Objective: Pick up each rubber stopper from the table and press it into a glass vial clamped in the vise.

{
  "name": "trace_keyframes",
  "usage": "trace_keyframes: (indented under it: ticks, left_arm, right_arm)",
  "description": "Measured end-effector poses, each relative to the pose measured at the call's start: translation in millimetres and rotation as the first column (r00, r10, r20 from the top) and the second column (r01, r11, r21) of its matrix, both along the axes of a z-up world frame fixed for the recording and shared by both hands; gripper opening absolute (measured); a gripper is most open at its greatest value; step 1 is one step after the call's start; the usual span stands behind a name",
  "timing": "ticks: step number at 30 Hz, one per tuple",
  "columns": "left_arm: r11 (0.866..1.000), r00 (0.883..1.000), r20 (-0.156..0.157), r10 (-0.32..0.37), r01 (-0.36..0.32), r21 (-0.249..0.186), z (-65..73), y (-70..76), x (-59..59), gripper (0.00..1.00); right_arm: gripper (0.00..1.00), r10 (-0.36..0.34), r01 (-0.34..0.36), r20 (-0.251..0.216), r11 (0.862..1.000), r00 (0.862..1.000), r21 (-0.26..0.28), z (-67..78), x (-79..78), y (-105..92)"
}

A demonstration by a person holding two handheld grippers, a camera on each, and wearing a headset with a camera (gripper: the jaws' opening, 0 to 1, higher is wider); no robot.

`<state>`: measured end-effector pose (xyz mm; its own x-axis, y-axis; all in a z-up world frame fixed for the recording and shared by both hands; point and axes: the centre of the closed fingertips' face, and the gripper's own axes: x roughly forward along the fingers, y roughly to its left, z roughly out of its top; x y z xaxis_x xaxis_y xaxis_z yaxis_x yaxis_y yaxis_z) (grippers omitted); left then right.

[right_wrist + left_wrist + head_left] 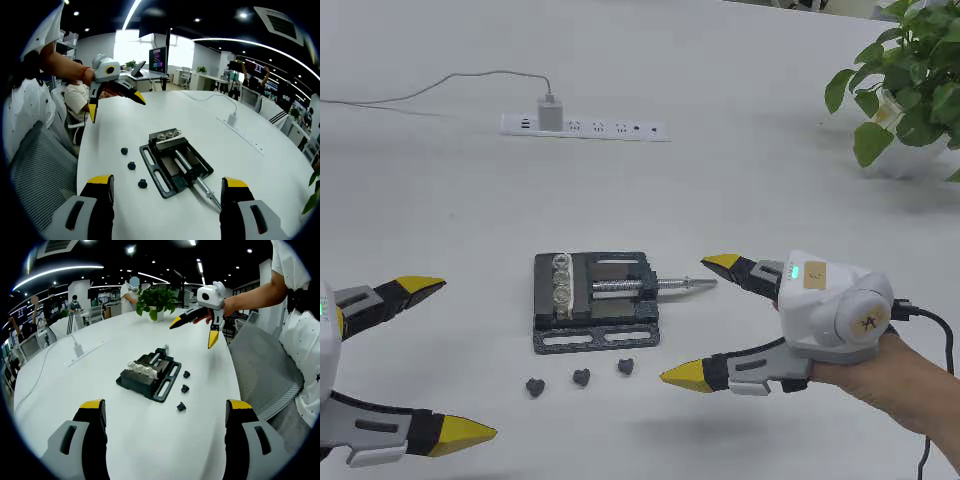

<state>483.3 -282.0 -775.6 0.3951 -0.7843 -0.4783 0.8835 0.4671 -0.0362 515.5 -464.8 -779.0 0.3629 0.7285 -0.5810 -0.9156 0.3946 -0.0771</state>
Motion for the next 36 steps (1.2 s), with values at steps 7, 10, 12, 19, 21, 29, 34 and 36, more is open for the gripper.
trace_keyframes:
  ticks: [7,10,12,19,21,29,34,36]
  left_arm:
    - [1.000,1.000,-0.003,-0.001,0.001,-0.003,0.9,-0.7,-0.2,0.98]
    - [1.000,1.000,-0.004,-0.002,0.002,-0.001,0.3,-0.8,-0.3,0.99]
    - [1.000,1.000,-0.004,-0.004,0.004,0.001,0.0,-1.1,-0.6,0.99]
    - [1.000,1.000,-0.005,-0.009,0.009,0.003,-1.1,-2.2,-0.6,0.99]
    - [1.000,1.000,-0.004,-0.009,0.009,0.004,-1.2,-1.9,-0.1,0.99]
    - [1.000,1.000,-0.007,-0.016,0.016,0.009,-2.9,-1.3,-1.1,0.98]
    - [1.000,1.000,-0.008,-0.024,0.024,0.018,-4.3,-1.0,-1.6,0.96]
    - [0.999,0.999,-0.008,-0.035,0.035,0.029,-5.3,-1.6,-2.0,0.95]
  right_arm:
    - [0.87,0.002,-0.002,0.000,1.000,1.000,0.002,0.3,-0.4,0.2]
    - [0.87,0.000,0.000,-0.001,1.000,1.000,0.002,0.4,0.0,-0.4]
    - [0.87,-0.001,0.001,-0.001,1.000,1.000,0.002,0.5,0.2,-0.7]
    - [0.86,-0.002,0.002,-0.001,1.000,1.000,0.000,0.0,0.4,-1.5]
    - [0.86,-0.003,0.003,-0.001,1.000,1.000,0.001,0.1,0.6,-1.4]
    - [0.86,-0.003,0.003,-0.001,1.000,1.000,0.002,0.2,0.8,-1.1]
    - [0.86,-0.003,0.003,-0.001,1.000,1.000,0.001,0.2,0.9,-1.3]
    - [0.86,-0.003,0.003,0.000,1.000,1.000,0.001,0.1,1.1,-1.5]
